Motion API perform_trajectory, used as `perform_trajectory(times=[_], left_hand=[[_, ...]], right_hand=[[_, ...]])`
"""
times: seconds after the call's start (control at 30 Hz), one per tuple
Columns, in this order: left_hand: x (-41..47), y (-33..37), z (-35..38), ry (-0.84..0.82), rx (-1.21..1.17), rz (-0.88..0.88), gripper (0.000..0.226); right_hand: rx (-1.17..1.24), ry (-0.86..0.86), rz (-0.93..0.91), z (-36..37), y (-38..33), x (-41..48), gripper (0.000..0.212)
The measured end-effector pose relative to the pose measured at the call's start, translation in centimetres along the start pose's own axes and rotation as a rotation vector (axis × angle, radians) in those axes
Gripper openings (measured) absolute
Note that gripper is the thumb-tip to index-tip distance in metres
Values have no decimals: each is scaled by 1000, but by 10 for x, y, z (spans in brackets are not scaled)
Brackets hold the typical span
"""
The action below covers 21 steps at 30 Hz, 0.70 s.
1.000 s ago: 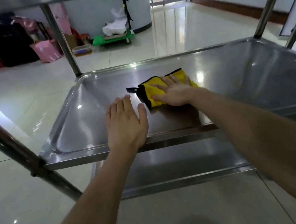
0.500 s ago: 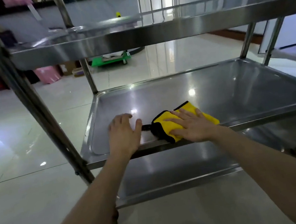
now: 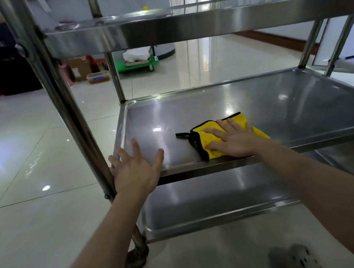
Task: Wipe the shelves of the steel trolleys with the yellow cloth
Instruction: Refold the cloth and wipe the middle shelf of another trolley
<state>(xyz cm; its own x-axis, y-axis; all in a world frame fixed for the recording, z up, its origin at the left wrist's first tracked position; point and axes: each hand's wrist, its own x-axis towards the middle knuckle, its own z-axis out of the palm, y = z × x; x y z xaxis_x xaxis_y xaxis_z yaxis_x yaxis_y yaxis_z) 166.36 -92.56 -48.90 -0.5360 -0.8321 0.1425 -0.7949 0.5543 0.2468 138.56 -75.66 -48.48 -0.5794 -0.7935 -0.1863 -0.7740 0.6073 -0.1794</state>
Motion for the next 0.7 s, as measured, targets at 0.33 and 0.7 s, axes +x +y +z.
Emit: perform_trajectory(times=[0.33,0.7], left_hand=[[-8,-1,5,126,38,-10,86],[-5,-1,3,119,15,-3,79]], right_hand=[[-55,20,-42,-17,-90,148,90],[-78,4,-178,-5,-129,120,80]])
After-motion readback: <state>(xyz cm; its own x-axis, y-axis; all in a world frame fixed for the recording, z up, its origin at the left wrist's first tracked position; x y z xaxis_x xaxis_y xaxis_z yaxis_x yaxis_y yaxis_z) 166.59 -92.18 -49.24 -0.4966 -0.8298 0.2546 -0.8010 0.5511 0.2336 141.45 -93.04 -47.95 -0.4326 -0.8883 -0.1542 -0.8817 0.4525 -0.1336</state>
